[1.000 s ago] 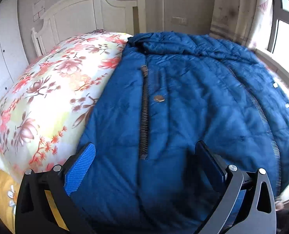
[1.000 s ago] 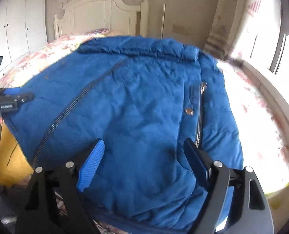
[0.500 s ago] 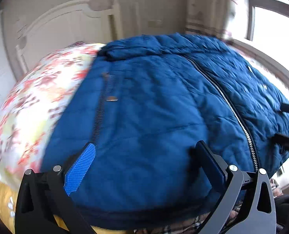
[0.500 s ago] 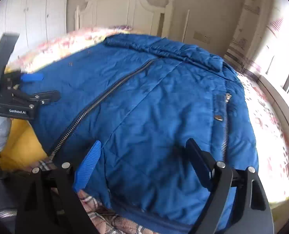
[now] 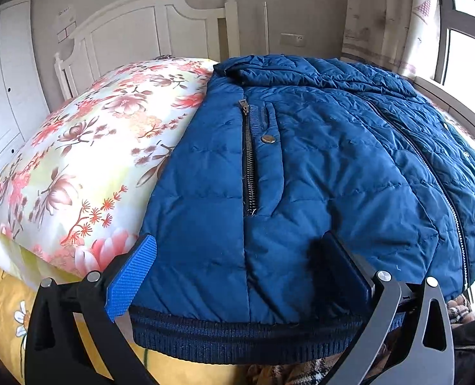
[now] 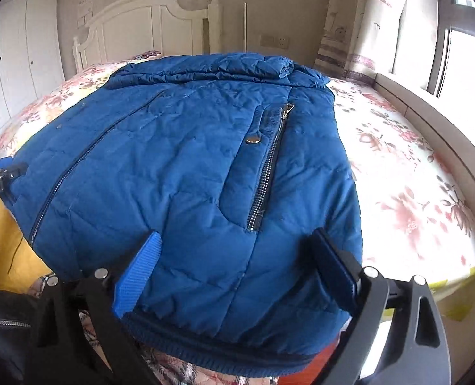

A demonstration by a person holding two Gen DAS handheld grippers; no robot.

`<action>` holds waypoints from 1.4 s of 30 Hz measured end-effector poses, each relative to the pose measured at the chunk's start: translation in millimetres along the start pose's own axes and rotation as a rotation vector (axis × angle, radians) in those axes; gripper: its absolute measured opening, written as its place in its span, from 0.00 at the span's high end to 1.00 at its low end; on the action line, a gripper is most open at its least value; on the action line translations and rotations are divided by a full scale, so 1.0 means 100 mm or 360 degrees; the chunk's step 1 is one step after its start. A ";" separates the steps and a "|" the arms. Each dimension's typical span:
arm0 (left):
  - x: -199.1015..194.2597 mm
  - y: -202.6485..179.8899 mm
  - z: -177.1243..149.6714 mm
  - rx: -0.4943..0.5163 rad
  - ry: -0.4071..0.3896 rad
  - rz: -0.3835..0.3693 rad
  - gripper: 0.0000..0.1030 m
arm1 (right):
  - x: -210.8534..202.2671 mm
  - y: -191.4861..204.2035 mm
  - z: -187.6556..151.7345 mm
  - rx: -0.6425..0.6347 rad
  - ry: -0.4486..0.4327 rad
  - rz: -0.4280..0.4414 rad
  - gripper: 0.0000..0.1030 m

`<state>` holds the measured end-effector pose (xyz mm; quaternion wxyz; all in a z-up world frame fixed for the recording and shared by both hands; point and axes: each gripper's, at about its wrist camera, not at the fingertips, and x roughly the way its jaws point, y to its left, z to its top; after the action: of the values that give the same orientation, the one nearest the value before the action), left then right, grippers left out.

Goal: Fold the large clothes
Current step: 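Grasp the ribbed jacket hem with both tools and lift it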

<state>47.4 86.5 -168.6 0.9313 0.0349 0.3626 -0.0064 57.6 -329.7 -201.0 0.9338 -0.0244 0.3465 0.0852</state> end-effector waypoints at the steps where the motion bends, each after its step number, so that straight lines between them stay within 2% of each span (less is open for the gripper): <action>1: 0.00 -0.01 0.00 0.0001 -0.0001 -0.0001 0.04 | 0.02 -0.01 0.00 0.0001 -0.0003 0.0002 0.09; 7: -0.06 0.03 0.00 -0.0018 0.0006 -0.0033 0.04 | 0.01 -0.03 0.02 -0.0011 0.0011 0.0037 0.09; 10: -0.23 0.28 0.04 -0.0139 -0.0046 -0.0188 0.04 | -0.16 -0.24 0.04 0.0083 -0.0013 0.0083 0.09; 12: -0.23 0.57 0.07 -0.0262 -0.0022 -0.0269 0.04 | -0.26 -0.46 0.01 0.0210 -0.0058 0.0099 0.09; 14: -0.15 0.81 0.05 -0.0380 0.0032 -0.0378 0.05 | -0.29 -0.73 -0.10 0.0384 -0.0052 0.0138 0.14; 16: -0.10 0.94 -0.01 -0.0444 0.0054 -0.0505 0.05 | -0.33 -0.89 -0.26 0.0479 -0.0089 0.0213 0.26; 17: -0.11 0.96 -0.04 -0.0436 0.0024 -0.0535 0.05 | -0.36 -0.92 -0.32 0.0490 -0.0110 0.0252 0.26; 20: -0.13 0.84 -0.05 -0.0359 0.0034 -0.0525 0.06 | -0.39 -0.92 -0.44 0.0475 -0.0105 0.0331 0.27; 22: -0.14 0.76 -0.05 -0.0339 0.0049 -0.0610 0.10 | -0.33 -0.87 -0.51 0.0455 -0.0037 0.0381 0.34; 23: -0.16 0.69 -0.05 -0.0318 0.0057 -0.0618 0.10 | -0.30 -0.84 -0.54 0.0444 -0.0012 0.0402 0.36; 25: -0.16 0.60 -0.07 -0.0273 0.0060 -0.0535 0.14 | -0.24 -0.77 -0.62 0.0437 0.0019 0.0434 0.36; 29: -0.20 0.66 -0.13 -0.0325 0.0063 -0.0530 0.14 | -0.17 -0.81 -0.70 0.0518 0.0000 0.0486 0.36; 31: -0.20 0.69 -0.20 -0.0349 0.0109 -0.0488 0.14 | -0.14 -0.83 -0.71 0.0556 -0.0017 0.0515 0.35; 35: -0.10 0.75 -0.33 -0.0445 0.0136 -0.0560 0.20 | -0.10 -0.81 -0.72 0.0603 -0.0039 0.0579 0.34; 36: -0.10 0.75 -0.34 -0.0472 0.0119 -0.0591 0.28 | -0.10 -0.80 -0.72 0.0590 -0.0041 0.0571 0.36; 38: -0.12 0.72 -0.34 -0.0485 0.0103 -0.0545 0.35 | -0.15 -0.78 -0.72 0.0561 -0.0035 0.0554 0.54; 40: -0.24 0.62 -0.33 -0.0414 0.0069 -0.0456 0.48 | -0.30 -0.74 -0.71 0.0499 -0.0057 0.0552 0.71; 42: -0.41 0.52 -0.30 -0.0340 0.0007 -0.0385 0.54 | -0.48 -0.68 -0.65 0.0430 -0.0122 0.0545 0.75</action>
<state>-1.1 140.2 -159.9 0.9214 -0.1082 0.3647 -0.0800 -8.0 -410.2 -219.4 0.9130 0.1635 0.3182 0.1963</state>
